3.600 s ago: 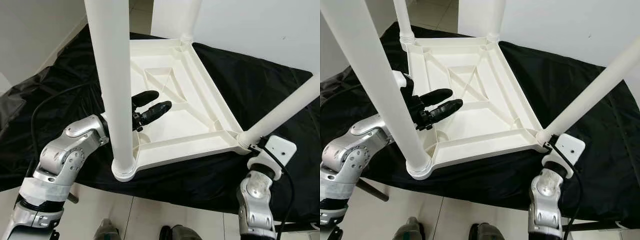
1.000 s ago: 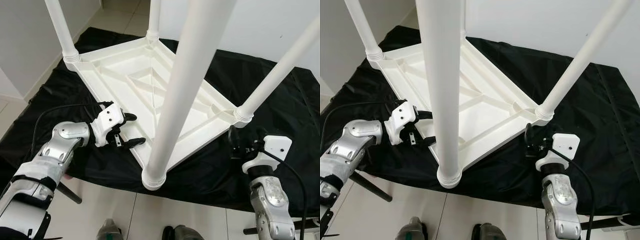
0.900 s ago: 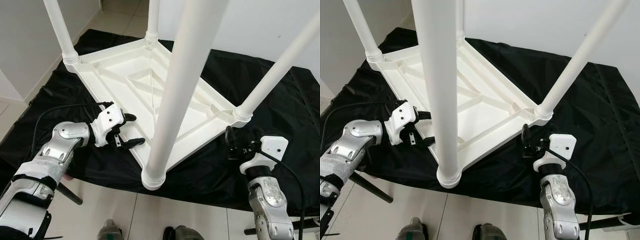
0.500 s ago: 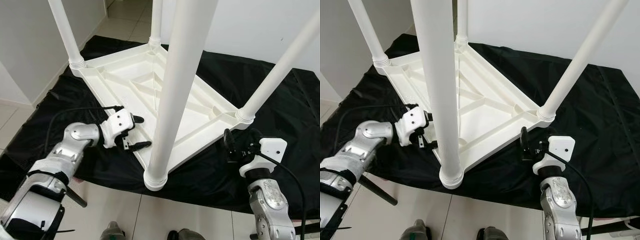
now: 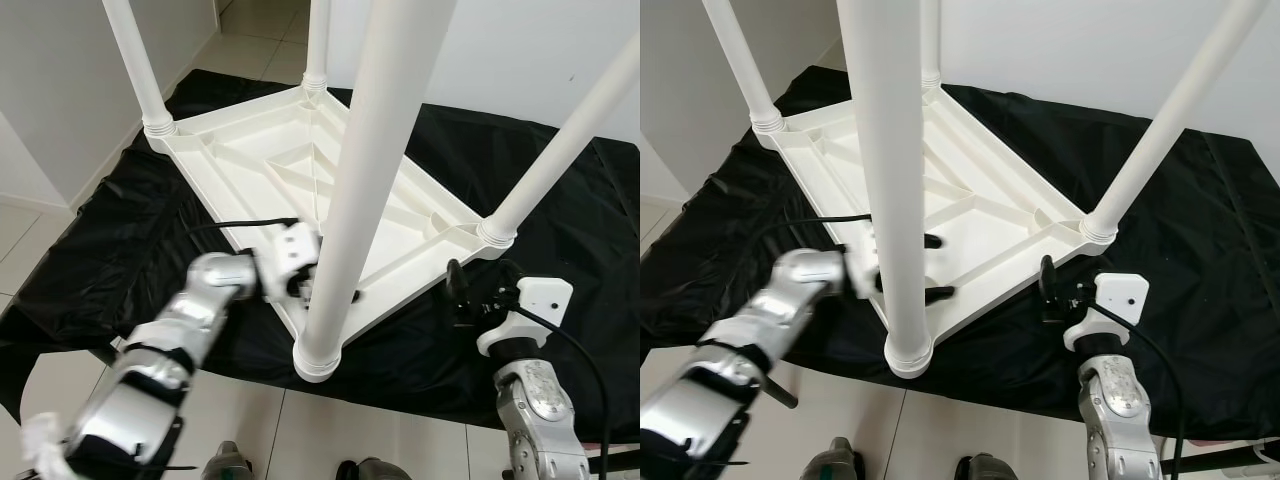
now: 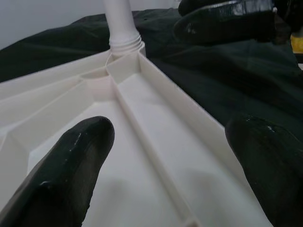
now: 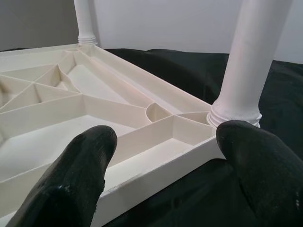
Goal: Building children table
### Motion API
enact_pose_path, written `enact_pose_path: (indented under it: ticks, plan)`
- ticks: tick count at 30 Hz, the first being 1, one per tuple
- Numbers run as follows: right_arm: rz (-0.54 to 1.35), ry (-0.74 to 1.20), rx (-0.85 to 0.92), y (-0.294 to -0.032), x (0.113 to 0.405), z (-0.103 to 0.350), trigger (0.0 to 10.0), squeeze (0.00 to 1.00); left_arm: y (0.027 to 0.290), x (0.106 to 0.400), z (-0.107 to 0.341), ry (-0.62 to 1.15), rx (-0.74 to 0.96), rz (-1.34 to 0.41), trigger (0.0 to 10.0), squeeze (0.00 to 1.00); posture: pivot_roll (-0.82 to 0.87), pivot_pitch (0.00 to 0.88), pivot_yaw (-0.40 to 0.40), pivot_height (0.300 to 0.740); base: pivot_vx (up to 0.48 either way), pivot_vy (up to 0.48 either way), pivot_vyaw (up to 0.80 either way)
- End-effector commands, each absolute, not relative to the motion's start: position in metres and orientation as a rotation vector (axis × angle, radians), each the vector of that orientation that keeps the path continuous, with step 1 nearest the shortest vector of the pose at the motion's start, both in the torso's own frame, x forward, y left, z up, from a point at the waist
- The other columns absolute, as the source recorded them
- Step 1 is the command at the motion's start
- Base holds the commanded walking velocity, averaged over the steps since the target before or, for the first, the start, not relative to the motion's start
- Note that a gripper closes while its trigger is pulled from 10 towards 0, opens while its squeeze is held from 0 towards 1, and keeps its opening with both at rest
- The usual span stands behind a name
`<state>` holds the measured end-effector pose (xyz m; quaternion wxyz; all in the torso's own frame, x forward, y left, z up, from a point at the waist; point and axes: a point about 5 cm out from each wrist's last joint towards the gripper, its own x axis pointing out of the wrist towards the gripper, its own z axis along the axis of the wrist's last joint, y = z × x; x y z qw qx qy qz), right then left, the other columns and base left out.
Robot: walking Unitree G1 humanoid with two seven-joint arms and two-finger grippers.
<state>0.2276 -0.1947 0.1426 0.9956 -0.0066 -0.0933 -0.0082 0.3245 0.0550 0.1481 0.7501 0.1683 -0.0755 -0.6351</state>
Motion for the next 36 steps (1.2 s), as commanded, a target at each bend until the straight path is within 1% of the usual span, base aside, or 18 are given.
enact_pose_path:
  ticks: [1, 2, 5, 11, 12, 13, 14, 17, 18, 22, 23, 25, 28, 29, 30, 31, 32, 36]
  plan:
    - [-0.020, -0.183, -0.014, -0.195, 0.227, 0.143, 10.0, 0.00, 0.054, 0.331, 0.151, -0.189, 0.339, -1.252, 10.0, 0.00, 0.05, 0.083, -0.005, 0.740, 0.000, 0.000, 0.00]
    - [-0.014, -0.185, -0.012, -0.194, 0.228, 0.144, 10.0, 0.00, 0.049, 0.332, 0.155, -0.205, 0.315, -1.245, 10.0, 0.00, 0.05, 0.084, -0.005, 0.740, 0.000, 0.000, 0.00]
    - [-0.009, -0.188, -0.012, -0.193, 0.229, 0.144, 10.0, 0.00, 0.047, 0.333, 0.158, -0.214, 0.301, -1.241, 10.0, 0.00, 0.05, 0.084, -0.005, 0.740, 0.000, 0.000, 0.00]
    - [0.001, -0.189, -0.017, -0.193, 0.230, 0.145, 10.0, 0.00, 0.054, 0.336, 0.166, -0.229, 0.317, -1.250, 10.0, 0.00, 0.06, 0.082, -0.005, 0.740, 0.000, 0.000, 0.00]
    - [0.009, -0.187, -0.023, -0.193, 0.230, 0.145, 10.0, 0.00, 0.067, 0.338, 0.168, -0.220, 0.362, -1.266, 10.0, 0.00, 0.07, 0.080, -0.009, 0.740, 0.000, 0.000, 0.00]
    - [0.009, -0.187, -0.023, -0.193, 0.230, 0.145, 10.0, 0.00, 0.067, 0.338, 0.168, -0.220, 0.362, -1.266, 10.0, 0.00, 0.07, 0.080, -0.009, 0.740, 0.000, 0.000, 0.00]
    - [0.023, -0.186, -0.028, -0.193, 0.231, 0.144, 10.0, 0.00, 0.080, 0.339, 0.167, -0.200, 0.414, -1.274, 10.0, 0.00, 0.07, 0.079, -0.011, 0.740, 0.000, 0.000, 0.00]
    - [0.032, -0.186, -0.032, -0.192, 0.232, 0.144, 10.0, 0.00, 0.089, 0.340, 0.167, -0.184, 0.447, -1.277, 10.0, 0.00, 0.07, 0.079, -0.011, 0.740, 0.000, 0.000, 0.00]
    - [0.065, -0.183, -0.039, -0.189, 0.233, 0.145, 10.0, 0.00, 0.099, 0.340, 0.161, -0.147, 0.503, -1.288, 10.0, 0.00, 0.08, 0.076, -0.017, 0.740, 0.000, 0.000, 0.00]
    - [0.095, -0.180, -0.044, -0.186, 0.233, 0.145, 10.0, 0.00, 0.106, 0.340, 0.157, -0.120, 0.539, -1.297, 10.0, 0.00, 0.08, 0.073, -0.020, 0.740, 0.000, 0.000, 0.00]
    - [0.121, -0.175, -0.045, -0.183, 0.233, 0.145, 10.0, 0.00, 0.111, 0.338, 0.153, -0.094, 0.569, -1.313, 10.0, 0.00, 0.08, 0.071, -0.022, 0.740, 0.000, 0.000, 0.00]
    - [0.121, -0.175, -0.045, -0.183, 0.233, 0.145, 10.0, 0.00, 0.111, 0.338, 0.153, -0.094, 0.569, -1.313, 10.0, 0.00, 0.08, 0.071, -0.022, 0.740, 0.000, 0.000, 0.00]
    - [0.158, -0.165, -0.050, -0.180, 0.232, 0.143, 10.0, 0.00, 0.118, 0.332, 0.140, -0.045, 0.646, -1.366, 10.0, 0.00, 0.08, 0.065, -0.025, 0.740, 0.000, 0.000, 0.00]
    - [0.158, -0.165, -0.050, -0.180, 0.232, 0.143, 10.0, 0.00, 0.118, 0.332, 0.140, -0.045, 0.646, -1.366, 10.0, 0.00, 0.08, 0.065, -0.025, 0.740, 0.000, 0.000, 0.00]
    - [0.168, -0.163, -0.055, -0.178, 0.233, 0.143, 10.0, 0.00, 0.117, 0.328, 0.134, -0.034, 0.711, -1.391, 10.0, 0.00, 0.07, 0.062, -0.030, 0.740, 0.000, 0.000, 0.00]
    - [0.168, -0.163, -0.055, -0.178, 0.233, 0.143, 10.0, 0.00, 0.117, 0.328, 0.134, -0.034, 0.711, -1.391, 10.0, 0.00, 0.07, 0.062, -0.030, 0.740, 0.000, 0.000, 0.00]
    - [0.173, -0.163, -0.057, -0.178, 0.233, 0.144, 10.0, 0.00, 0.115, 0.326, 0.129, -0.026, 0.756, -1.401, 10.0, 0.00, 0.07, 0.060, -0.028, 0.740, 0.000, 0.000, 0.00]
    - [0.178, -0.167, -0.062, -0.177, 0.233, 0.145, 10.0, 0.00, 0.114, 0.326, 0.128, -0.017, 0.750, -1.410, 10.0, 0.00, 0.06, 0.053, -0.030, 0.740, 0.000, 0.000, 0.00]
